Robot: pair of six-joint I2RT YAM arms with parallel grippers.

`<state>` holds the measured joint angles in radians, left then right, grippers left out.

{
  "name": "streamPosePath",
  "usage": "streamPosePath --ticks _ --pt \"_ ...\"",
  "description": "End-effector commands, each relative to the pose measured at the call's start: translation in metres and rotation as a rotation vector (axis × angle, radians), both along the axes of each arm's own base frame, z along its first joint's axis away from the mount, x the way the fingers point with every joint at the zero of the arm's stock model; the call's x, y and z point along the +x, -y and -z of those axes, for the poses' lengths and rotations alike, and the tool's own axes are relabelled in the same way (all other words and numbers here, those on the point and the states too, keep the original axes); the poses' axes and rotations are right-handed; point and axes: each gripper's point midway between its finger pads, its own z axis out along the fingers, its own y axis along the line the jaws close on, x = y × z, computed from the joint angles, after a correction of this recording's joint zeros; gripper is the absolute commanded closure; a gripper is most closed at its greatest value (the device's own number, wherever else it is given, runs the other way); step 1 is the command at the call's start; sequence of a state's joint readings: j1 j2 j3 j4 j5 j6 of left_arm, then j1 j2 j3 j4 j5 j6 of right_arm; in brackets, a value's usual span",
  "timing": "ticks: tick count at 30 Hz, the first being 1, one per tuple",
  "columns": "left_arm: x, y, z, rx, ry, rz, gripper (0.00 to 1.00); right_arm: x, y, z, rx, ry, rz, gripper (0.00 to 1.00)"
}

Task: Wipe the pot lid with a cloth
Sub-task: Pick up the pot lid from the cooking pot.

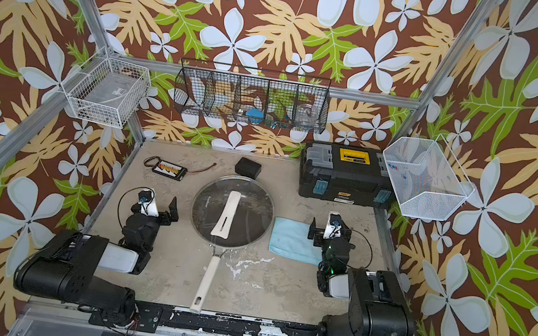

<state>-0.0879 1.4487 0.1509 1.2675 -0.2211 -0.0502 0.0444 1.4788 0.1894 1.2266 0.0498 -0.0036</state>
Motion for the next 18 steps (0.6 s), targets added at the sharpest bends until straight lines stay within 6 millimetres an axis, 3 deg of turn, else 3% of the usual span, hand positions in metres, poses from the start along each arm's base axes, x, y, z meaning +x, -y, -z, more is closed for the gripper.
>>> streamPosePath --ticks 1,18 --pt "0.0015 0.0001 -0.0059 0.001 0.023 0.001 0.00 0.0018 -0.0006 -0.0030 0.007 0.010 -0.002 0.00" --pt "0.0019 0.0008 -0.0053 0.003 0.019 0.005 0.00 0.0020 -0.0006 -0.0019 0.008 0.007 -0.003 0.00"
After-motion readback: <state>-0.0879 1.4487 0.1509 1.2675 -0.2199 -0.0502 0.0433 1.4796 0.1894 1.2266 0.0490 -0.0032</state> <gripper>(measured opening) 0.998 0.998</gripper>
